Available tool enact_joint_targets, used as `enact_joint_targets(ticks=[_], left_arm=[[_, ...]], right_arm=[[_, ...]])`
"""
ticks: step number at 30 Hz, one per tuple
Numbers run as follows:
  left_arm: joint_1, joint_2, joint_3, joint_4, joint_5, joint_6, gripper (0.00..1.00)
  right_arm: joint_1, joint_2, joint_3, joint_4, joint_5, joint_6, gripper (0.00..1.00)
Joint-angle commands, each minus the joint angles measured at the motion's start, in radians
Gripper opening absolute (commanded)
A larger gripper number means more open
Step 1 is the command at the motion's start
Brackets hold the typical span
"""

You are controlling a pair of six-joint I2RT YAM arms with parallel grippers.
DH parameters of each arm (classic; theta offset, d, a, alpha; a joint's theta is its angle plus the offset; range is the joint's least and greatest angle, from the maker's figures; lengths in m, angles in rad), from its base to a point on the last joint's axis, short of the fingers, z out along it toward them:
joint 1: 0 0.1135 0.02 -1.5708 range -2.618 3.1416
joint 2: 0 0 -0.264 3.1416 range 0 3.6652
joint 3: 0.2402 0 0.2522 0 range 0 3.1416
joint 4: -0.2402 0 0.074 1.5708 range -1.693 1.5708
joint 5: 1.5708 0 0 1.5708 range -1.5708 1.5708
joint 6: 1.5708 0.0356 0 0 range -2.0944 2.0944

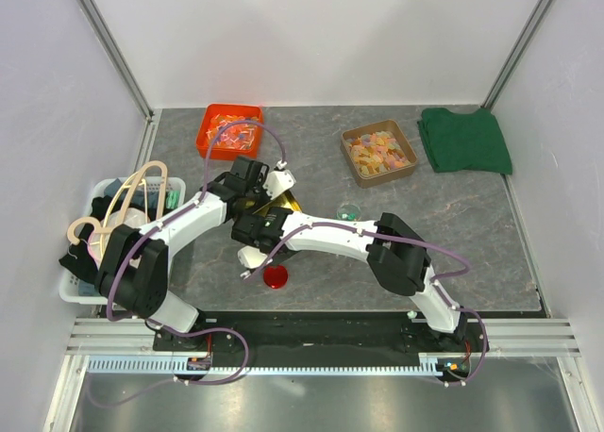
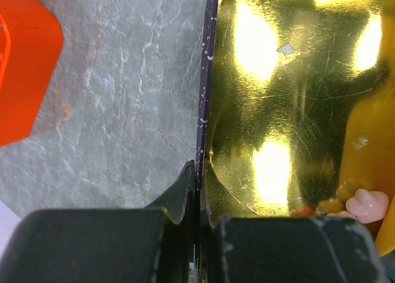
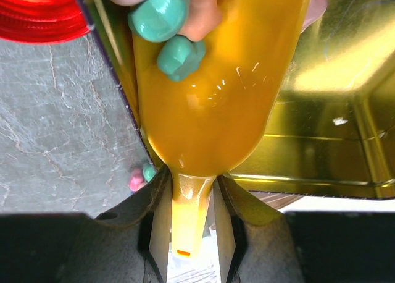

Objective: Pack the candies
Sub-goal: Scoop the fake candies from the storage box.

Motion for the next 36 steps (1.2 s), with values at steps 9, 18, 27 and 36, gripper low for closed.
enact_joint_targets(ticks=[9, 18, 27, 36], left_arm=[[-0.017, -0.004, -0.03, 0.212, -0.149, -0.037, 0.02], [-0.017, 0.009, -0.033, 0.217, -0.136, -0.051, 0.02], [-0.017, 0.014, -0.054, 0.236, -0.132, -0.06, 0.02], [-0.019, 0.02, -0.054, 0.236, -0.112, -0.071, 0.02]], right_arm=[[-0.066, 0.043, 0.129, -0.099, -0.337, 0.141, 0.0], [-0.096, 0.05, 0.161, -0.107, -0.513, 0.167, 0.0], [-0.146, 0.074, 0.181, -0.063, -0.581, 0.254, 0.0], [-0.166, 0.06, 0.153, 0.078, -0.394, 0.333, 0.0]])
